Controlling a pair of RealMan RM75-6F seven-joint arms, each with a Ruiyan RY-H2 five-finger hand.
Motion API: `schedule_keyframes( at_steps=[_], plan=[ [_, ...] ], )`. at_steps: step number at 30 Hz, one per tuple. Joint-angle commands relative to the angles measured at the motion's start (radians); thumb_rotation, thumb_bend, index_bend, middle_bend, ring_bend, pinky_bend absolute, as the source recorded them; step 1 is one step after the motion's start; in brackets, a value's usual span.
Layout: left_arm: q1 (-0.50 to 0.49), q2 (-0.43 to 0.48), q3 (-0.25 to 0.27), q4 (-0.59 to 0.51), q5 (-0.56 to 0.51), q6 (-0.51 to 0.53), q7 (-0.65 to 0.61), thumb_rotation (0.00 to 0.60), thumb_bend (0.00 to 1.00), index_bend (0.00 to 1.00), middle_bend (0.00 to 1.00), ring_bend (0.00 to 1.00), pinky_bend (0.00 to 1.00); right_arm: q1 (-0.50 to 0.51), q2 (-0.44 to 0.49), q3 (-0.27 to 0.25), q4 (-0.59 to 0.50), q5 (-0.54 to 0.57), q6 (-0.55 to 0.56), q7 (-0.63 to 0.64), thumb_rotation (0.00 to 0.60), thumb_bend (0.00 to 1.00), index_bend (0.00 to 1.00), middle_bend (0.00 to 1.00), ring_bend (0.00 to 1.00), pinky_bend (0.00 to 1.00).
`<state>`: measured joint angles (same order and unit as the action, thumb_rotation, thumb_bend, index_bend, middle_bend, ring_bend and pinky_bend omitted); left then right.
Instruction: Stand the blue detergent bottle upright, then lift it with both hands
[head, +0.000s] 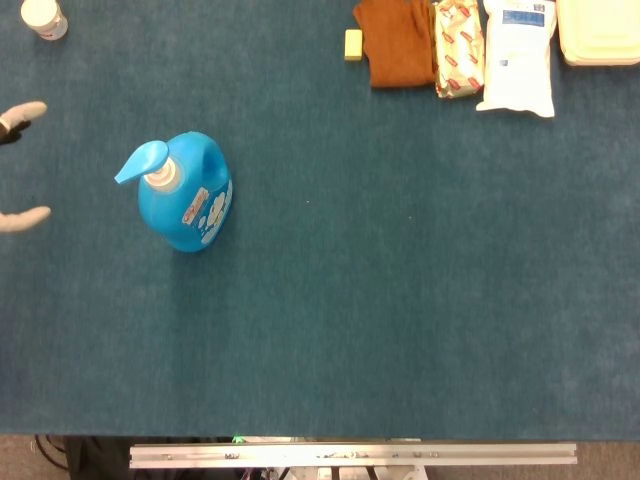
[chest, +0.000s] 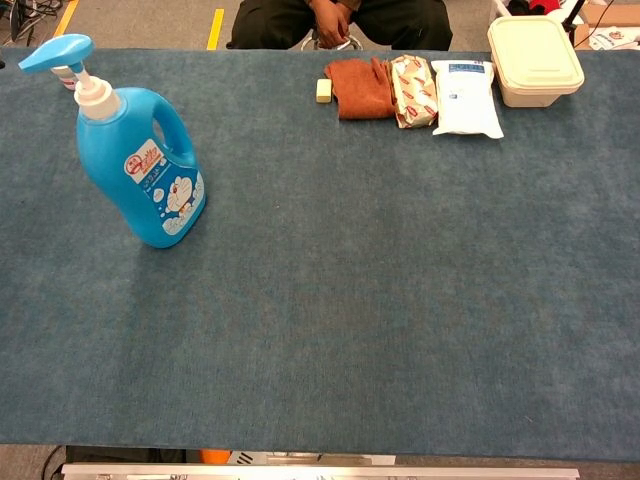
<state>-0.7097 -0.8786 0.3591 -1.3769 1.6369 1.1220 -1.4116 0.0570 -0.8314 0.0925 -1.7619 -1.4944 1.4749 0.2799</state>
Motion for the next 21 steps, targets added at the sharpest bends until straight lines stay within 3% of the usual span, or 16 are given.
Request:
schedule_keyframes(
  at_steps=[1,11,21],
  plan=[
    [0.056,0.026,-0.041,-0.098,-0.052,-0.009,0.108,0.6,0.25,0.0,0.0,0.0,0.05,0.003,-0.002,0.0,-0.002,0.002,-0.004,-0.005,0.6,0.18,0.25,0.28,0.11,0.15],
    [0.147,0.026,-0.101,-0.215,-0.066,0.04,0.2,0.6,0.25,0.0,0.0,0.0,0.05,0.013,-0.008,0.001,-0.012,0.001,-0.013,-0.018,0.6,0.18,0.25,0.28,0.11,0.15],
    [0.192,0.01,-0.15,-0.327,-0.11,0.011,0.279,0.6,0.25,0.0,0.0,0.0,0.05,0.009,-0.01,-0.004,-0.009,0.004,-0.009,-0.017,0.6,0.18,0.25,0.28,0.11,0.15]
  ],
)
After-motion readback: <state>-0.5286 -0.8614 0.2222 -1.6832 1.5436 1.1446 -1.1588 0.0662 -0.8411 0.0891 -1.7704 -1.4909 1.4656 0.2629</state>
